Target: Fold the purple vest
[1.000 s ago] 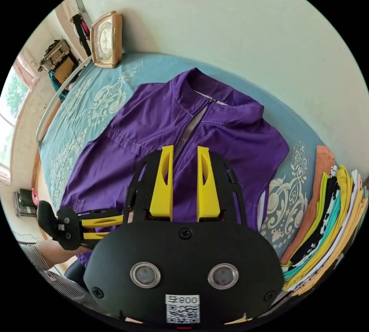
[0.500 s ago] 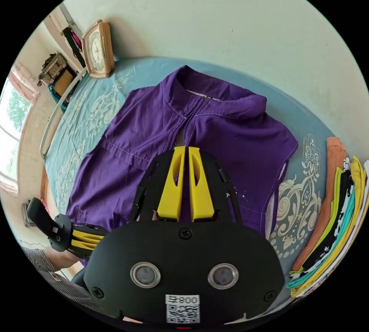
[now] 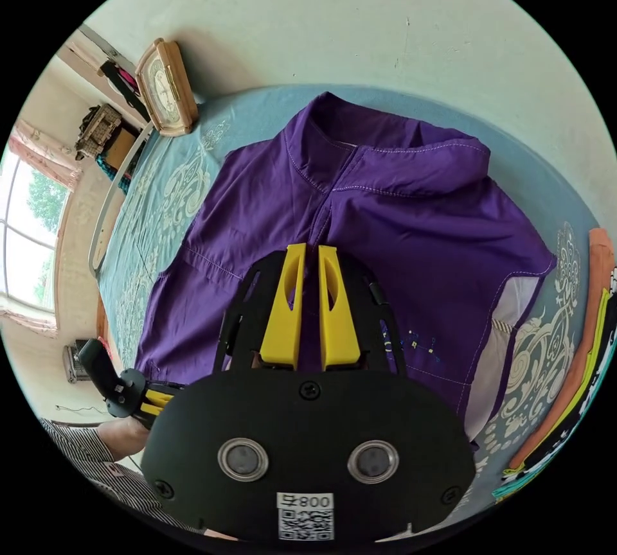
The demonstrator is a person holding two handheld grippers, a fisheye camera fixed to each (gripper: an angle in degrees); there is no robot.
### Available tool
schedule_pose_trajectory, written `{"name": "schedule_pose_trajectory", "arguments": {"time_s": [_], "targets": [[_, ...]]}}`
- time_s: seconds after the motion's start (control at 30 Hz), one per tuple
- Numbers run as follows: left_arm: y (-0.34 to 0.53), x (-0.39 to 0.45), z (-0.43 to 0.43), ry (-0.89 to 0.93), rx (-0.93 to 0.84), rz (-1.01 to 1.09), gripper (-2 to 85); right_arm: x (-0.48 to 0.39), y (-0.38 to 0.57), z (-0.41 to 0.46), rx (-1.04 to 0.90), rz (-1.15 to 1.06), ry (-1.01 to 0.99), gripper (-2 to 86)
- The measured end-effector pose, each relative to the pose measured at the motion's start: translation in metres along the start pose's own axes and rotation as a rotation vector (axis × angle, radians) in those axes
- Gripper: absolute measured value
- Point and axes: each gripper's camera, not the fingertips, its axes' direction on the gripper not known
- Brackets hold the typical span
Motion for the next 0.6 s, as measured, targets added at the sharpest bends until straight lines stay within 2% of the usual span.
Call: {"name": "schedule_pose_trajectory", "arguments": {"time_s": [0.13,0.23,0.3,0.47,0.6], "targets": [[-0.017,0.001,0.002,0.109,-0.003,-0.007,2.1,0.003,-0.003,-0.020,0.038,-0.011,-0.019,3.3],[-0.024,-0.002,0.006,0.043,-0.033,-0.039,3.1,0.006,-0.011,-0.024,0.012,-0.029,0.016,3.9],[-0.023,-0.006,0.003,0.051,-0.020,-0.077,3.9,0.014,-0.018,-0.008,-0.079,-0.006,0.053,4.8],[-0.014,0.001,-0.022,-0.003,0.042,-0.089,6.2,0.032,-0.018,-0.031,-0.016,0.054,0.018,5.6],[-0.002,0.016,-0.035,-0.014,0.054,-0.088,7.0,0.060,-0.001,-0.077,0.089,0.127,-0.086,6.0]]}}
